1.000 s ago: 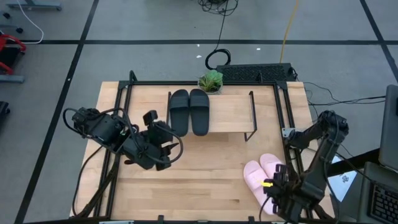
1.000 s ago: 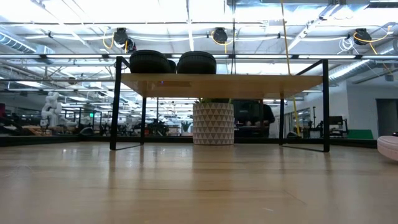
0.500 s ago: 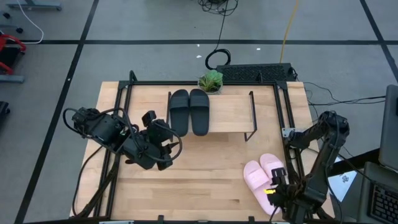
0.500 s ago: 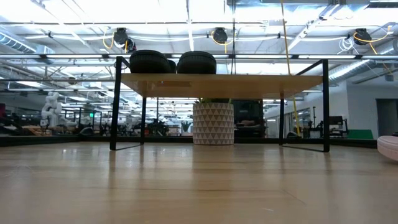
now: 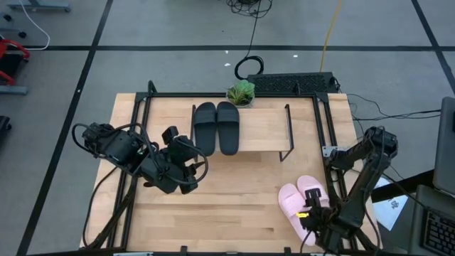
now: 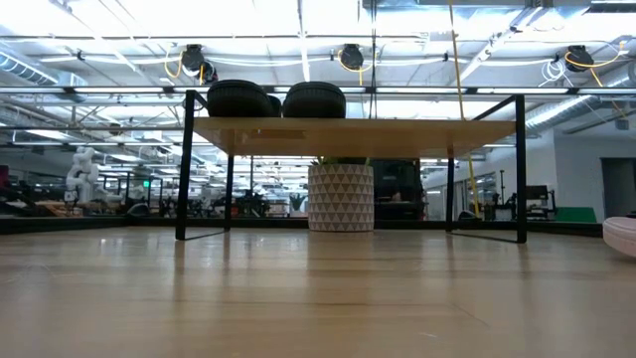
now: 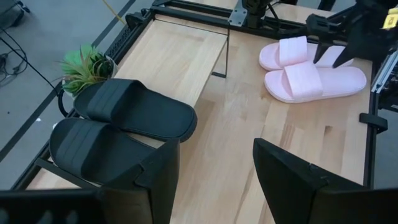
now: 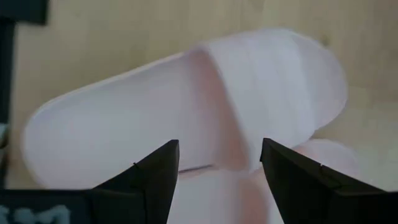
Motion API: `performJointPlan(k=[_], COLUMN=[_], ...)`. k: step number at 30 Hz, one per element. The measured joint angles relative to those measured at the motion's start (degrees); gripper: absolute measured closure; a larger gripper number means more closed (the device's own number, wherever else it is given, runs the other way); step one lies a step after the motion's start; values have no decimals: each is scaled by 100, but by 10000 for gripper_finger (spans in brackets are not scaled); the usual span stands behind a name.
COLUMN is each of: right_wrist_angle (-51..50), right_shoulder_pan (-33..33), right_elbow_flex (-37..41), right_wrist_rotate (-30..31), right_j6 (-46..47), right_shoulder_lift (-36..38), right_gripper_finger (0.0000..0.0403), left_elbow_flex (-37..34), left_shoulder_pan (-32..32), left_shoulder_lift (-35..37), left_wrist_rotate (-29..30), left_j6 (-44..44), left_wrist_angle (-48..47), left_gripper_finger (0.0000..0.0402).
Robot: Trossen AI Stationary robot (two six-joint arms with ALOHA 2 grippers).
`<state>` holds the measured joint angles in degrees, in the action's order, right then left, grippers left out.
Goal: Pick and place slides into the shelf
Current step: Put the left pink slipper on the shelf
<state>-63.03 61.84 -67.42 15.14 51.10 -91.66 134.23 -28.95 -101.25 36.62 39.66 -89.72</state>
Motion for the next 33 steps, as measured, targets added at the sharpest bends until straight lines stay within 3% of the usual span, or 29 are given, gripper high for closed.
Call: performJointPlan(k=[10, 24, 33], right_wrist_angle=[186, 445, 516], right_shoulder_pan=[-226, -290, -301], right_elbow_flex=[72, 610, 753], right_wrist_rotate=[290, 313, 741], right_j6=[-548, -405, -510], right_shoulder_lift=[0, 0, 2], right_gripper_finger=[184, 184, 184], left_elbow_flex=[0, 0, 0], left_shoulder_pan=[4, 4, 4], left_shoulder_lift=[1, 1, 0], left_wrist_rotate=[0, -2, -2], left_j6=[36, 114, 146], left_wrist_angle=[-1, -2, -2], left_gripper_finger=[197, 197, 197])
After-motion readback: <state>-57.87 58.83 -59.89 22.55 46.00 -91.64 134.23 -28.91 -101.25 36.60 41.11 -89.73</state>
